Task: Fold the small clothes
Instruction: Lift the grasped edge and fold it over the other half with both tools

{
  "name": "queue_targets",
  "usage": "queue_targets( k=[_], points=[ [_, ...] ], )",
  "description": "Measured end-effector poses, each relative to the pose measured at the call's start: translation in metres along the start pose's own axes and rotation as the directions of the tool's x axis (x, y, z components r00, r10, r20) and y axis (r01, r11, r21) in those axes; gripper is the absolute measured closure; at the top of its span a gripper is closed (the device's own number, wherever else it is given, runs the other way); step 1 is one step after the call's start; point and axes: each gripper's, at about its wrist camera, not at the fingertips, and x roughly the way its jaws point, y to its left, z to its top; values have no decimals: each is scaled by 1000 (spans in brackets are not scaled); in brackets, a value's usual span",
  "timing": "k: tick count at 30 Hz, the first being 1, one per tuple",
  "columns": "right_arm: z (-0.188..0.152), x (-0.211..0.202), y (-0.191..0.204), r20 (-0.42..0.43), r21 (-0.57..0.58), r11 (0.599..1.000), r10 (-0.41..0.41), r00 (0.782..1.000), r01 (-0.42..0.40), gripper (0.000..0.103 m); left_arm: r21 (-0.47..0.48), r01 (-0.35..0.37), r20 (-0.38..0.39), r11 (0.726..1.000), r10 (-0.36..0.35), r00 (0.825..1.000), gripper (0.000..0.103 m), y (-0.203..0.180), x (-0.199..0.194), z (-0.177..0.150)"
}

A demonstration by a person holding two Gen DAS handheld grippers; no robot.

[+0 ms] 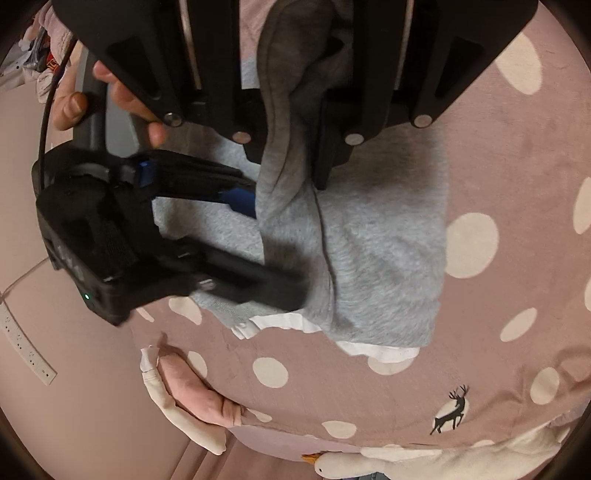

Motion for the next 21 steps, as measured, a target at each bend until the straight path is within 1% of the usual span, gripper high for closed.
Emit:
queue_targets(
  k=[1,3,4,5,6,7,8,9,10,11,12,15,16,17,19,20,21],
  points=[
    [0,3,3,-18,-17,1000,-23,1000,23,37,-10,18,-7,1000,-19,1000,79,1,1,1],
    [-2,6,9,-39,-58,996,-70,997,68,37,-16,43,-12,999,-43,999,76,3,1,1],
    [-1,7,12,-37,-76,991,-113,993,110,37,-10,60,-20,998,-61,998,70,2,-1,0],
    [1,9,15,-35,-90,986,-141,989,137,37,-5,84,-24,996,-84,996,61,1,-4,-3],
    [3,11,16,-37,-96,984,-156,987,152,37,-2,102,-23,995,-102,994,56,-1,-7,-5],
    [4,9,17,-35,-100,980,-173,984,169,39,-1,123,-22,992,-123,992,46,-1,-12,-9],
    [7,10,18,-30,-111,974,-203,979,198,50,-8,132,-20,991,-132,991,43,0,-16,-12],
    [9,10,18,-22,-113,961,-256,967,252,62,-24,142,-12,990,-142,990,43,4,-23,-16],
    [10,12,18,-22,-127,952,-285,958,280,68,-36,153,-7,988,-154,988,43,6,-27,-18],
    [10,11,16,-23,-134,944,-308,951,302,79,-50,165,1,985,-165,986,43,9,-33,-21],
    [10,10,15,-22,-143,934,-334,942,328,84,-60,169,16,984,-168,986,42,12,-40,-23],
    [9,5,14,-11,-163,918,-368,930,362,89,-87,120,63,989,-115,991,34,27,-58,-28],
    [8,4,18,-3,-179,908,-386,923,379,89,-104,114,70,988,-107,992,33,31,-61,-32],
    [8,6,20,1,-188,904,-390,921,383,90,-127,113,72,985,-105,992,33,37,-63,-33],
    [8,8,29,8,-205,903,-385,923,378,91,-176,116,72,977,-105,992,33,49,-64,-36],
    [8,4,35,15,-215,908,-364,931,359,92,-195,117,75,974,-104,992,33,54,-65,-38],
    [10,3,38,24,-219,909,-358,934,354,92,-208,117,77,971,-103,992,33,58,-66,-40]
  ],
)
